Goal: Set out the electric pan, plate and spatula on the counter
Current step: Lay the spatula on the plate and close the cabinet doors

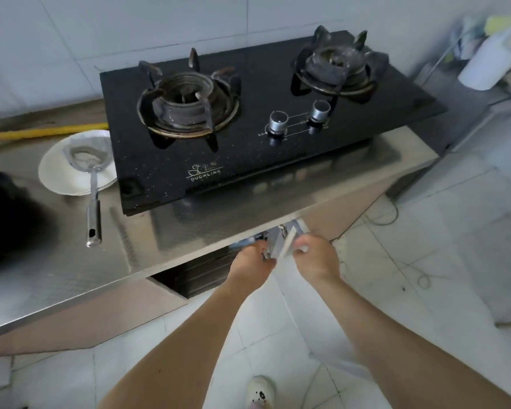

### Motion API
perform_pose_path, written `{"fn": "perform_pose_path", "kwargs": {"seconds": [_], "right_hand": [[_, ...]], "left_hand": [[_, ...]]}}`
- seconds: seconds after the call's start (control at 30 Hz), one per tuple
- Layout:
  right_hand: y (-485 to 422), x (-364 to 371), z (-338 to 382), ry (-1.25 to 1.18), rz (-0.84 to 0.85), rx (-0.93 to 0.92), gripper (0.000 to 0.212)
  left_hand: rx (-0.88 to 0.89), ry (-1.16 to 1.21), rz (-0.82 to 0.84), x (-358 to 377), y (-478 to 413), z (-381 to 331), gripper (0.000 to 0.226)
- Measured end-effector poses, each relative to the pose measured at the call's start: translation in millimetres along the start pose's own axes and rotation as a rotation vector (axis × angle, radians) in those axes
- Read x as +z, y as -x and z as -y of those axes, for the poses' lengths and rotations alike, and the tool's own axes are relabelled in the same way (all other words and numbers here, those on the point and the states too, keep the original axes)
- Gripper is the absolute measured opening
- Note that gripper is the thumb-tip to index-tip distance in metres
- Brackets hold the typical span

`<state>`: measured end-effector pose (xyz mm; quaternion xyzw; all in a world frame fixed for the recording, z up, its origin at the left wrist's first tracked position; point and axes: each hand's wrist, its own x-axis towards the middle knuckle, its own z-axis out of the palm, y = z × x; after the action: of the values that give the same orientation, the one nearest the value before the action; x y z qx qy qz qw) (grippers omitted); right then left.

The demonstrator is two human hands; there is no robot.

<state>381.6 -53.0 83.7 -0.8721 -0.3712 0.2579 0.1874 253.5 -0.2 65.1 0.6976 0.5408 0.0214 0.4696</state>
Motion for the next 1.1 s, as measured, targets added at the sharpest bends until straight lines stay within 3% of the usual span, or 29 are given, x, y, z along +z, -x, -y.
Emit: {"fn": "perform_pose_path", "kwargs": {"seconds": [0.13, 0.3, 0.7, 0.9, 1.1], "right_hand": [[-8.3, -17.1, -30.9, 0.041, -0.037, 0.092, 0.039], [-8.0, -15.1, -57.2, 0.034, 0.172, 0.265, 0.047], [-5.9, 10.1, -38.4, 0.177, 0.18, 0.335, 0.031], [2.3, 24.4, -15.9, 0.222, 0.218, 0.291, 0.029], [18.5, 60.9, 25.7, 0.06, 0.285, 0.295, 0.033]], "left_hand": [[0.03, 0.01, 0.056, 19.0, -11.2, -20.3, 0.045], [0.061, -0.075, 0.047, 26.0, -13.6, -25.1, 0.039], [0.41, -0.219, -0.432, -12.6, 11.6, 6.3, 0.025], [0.467, -0.274, -0.565, -40.4, 28.0, 29.8, 0.019], [0.464, -0.3, -0.645, -66.8, 43.9, 50.0, 0.017]]}}
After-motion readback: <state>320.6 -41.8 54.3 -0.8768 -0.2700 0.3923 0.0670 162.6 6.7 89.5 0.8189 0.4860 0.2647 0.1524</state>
